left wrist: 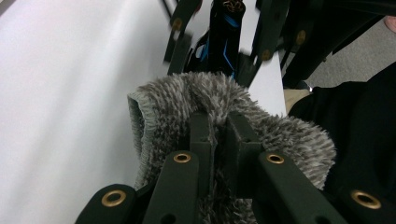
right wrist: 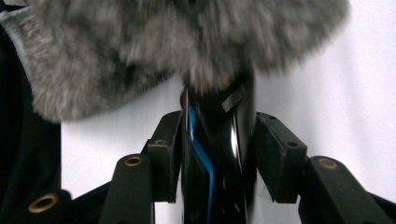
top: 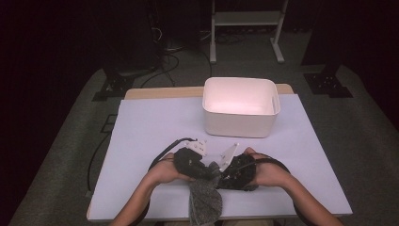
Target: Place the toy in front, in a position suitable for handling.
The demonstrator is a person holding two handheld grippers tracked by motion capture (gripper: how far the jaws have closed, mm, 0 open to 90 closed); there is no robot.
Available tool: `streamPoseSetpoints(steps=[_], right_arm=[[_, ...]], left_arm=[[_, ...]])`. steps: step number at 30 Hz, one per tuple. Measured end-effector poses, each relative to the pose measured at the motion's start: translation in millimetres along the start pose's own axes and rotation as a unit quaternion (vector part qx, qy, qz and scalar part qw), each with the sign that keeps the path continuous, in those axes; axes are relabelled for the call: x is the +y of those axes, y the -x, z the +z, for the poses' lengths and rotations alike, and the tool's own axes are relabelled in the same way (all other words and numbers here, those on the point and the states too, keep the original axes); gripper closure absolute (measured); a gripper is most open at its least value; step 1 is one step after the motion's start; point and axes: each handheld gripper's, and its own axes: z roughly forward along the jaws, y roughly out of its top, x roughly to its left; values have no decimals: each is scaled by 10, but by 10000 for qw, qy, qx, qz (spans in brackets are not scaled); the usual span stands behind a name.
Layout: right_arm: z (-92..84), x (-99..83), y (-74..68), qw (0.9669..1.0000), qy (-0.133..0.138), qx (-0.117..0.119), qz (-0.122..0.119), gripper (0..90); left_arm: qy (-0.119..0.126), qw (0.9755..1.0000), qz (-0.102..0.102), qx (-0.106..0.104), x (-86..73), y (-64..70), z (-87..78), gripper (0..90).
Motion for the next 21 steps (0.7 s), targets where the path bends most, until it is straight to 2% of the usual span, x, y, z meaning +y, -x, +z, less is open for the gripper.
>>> streamPoseSetpoints(steps=[3,6,9,11,12,13,15,17,18,20,21], right_arm=[[44,67,-12,9999,-105,25,-116,558],[13,20,-9,10000,-22,-6,-16,564],[-37,-44,13,9997,220,-1,54,564],[-54,-56,23,9992,394,-24,71,565],[-63,-44,23,9987,491,-37,101,565],[-76,-24,28,9981,606,-69,102,565],[-98,35,49,9956,927,-47,156,564],[-105,92,63,9922,1230,-121,155,564],[-105,121,77,9892,1449,-114,180,563],[-114,144,82,9848,1714,-95,255,563],[-119,144,82,9841,1760,-97,228,563]], left_arm=[[25,10000,18,-7,-12,0,-17,827],[161,9998,-97,-3,-94,-18,-64,827],[250,9994,-217,28,-177,-52,-99,827],[309,9992,-161,172,-162,-52,-155,831],[310,9991,-202,209,-133,-46,-195,837],[283,9992,-96,262,-82,-40,-261,837],[244,9990,-46,370,-11,-15,-349,839],[162,9984,69,528,87,19,-508,842],[162,9983,75,556,112,34,-549,844],[129,9981,173,580,166,73,-615,844],[92,9980,223,586,176,82,-613,844]])
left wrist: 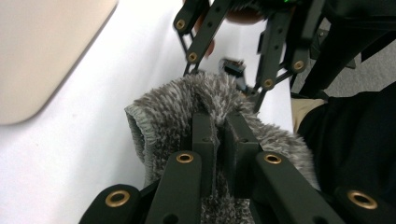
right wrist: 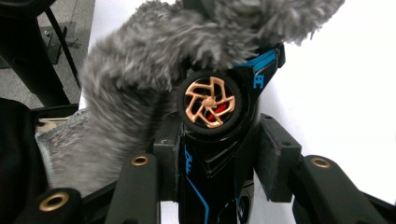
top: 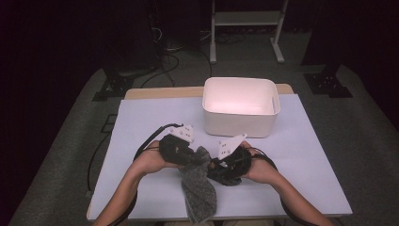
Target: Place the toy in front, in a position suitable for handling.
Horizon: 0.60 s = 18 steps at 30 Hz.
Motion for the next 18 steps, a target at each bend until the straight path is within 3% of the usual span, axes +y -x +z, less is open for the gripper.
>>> streamPoseSetpoints(steps=[7,12,13,15,18], right_arm=[[-79,-74,-55,9999,26,-130,-49,565],[-176,-138,-80,9998,20,-216,11,567],[-188,-150,-77,9997,35,-228,21,567],[-201,-174,-69,9996,118,-227,85,568],[-169,-161,-71,9996,162,-222,48,569]], left_arm=[[105,9998,-56,-137,-17,9,79,845],[-5,9999,-101,-80,-48,-4,112,843],[55,9999,-88,-42,-39,-11,115,845],[120,9998,-21,-163,8,-4,114,845],[53,9999,61,-115,90,29,97,846]])
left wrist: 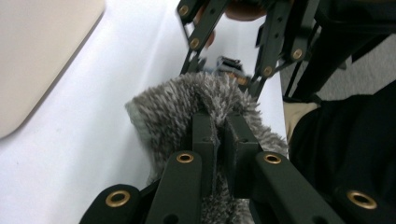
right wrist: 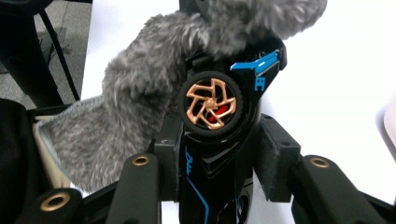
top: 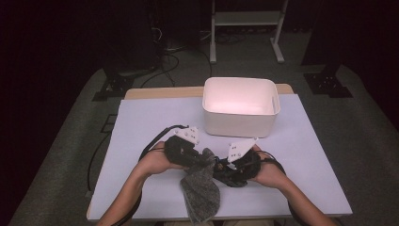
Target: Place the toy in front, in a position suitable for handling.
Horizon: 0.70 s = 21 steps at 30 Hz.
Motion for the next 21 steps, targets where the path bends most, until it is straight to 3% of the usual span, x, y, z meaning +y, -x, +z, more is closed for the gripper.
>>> streamPoseSetpoints(steps=[6,10,16,21], right_arm=[[48,120,8,9995,297,56,-10,570],[61,140,-7,9994,319,37,-84,570],[-60,48,-2,9993,366,-17,-4,568],[-144,-3,-1,9993,369,-59,76,569]], left_arm=[[114,9999,90,26,94,46,-165,845],[-5,9999,131,71,91,60,-164,844],[-17,9999,-29,109,-32,21,-120,839],[228,9996,-136,-32,-76,-12,-74,840]])
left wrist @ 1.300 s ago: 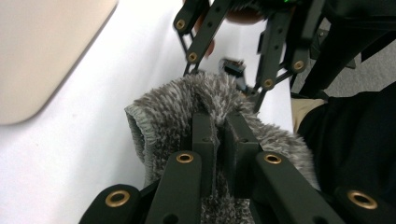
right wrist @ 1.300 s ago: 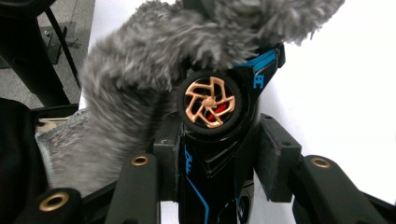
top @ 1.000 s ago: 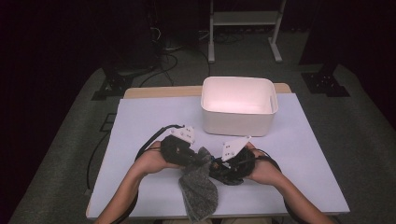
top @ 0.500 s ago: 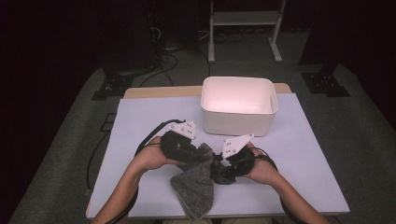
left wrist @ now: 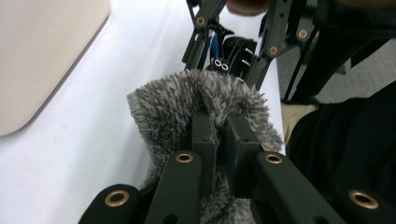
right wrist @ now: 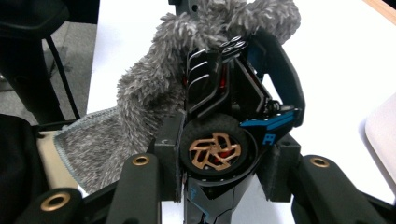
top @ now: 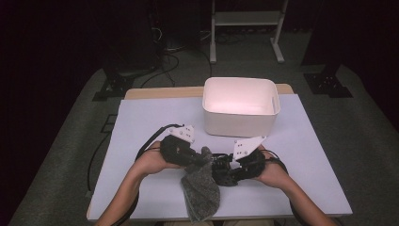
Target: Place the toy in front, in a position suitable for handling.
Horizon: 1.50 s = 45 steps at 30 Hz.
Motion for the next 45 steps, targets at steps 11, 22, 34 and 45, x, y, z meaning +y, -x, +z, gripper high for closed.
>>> streamPoseSetpoints(steps=[11,22,34,45], right_arm=[[166,140,7,9998,124,138,-62,570],[89,97,25,9998,120,139,-44,570],[82,107,11,9998,86,136,-85,570],[102,119,-15,9998,88,114,-119,570]], left_arm=[[140,9997,185,-96,208,49,-113,842],[-37,10000,13,58,50,-3,-140,836],[1,9999,159,29,172,25,-129,847],[-161,9990,425,-31,365,104,-36,844]])
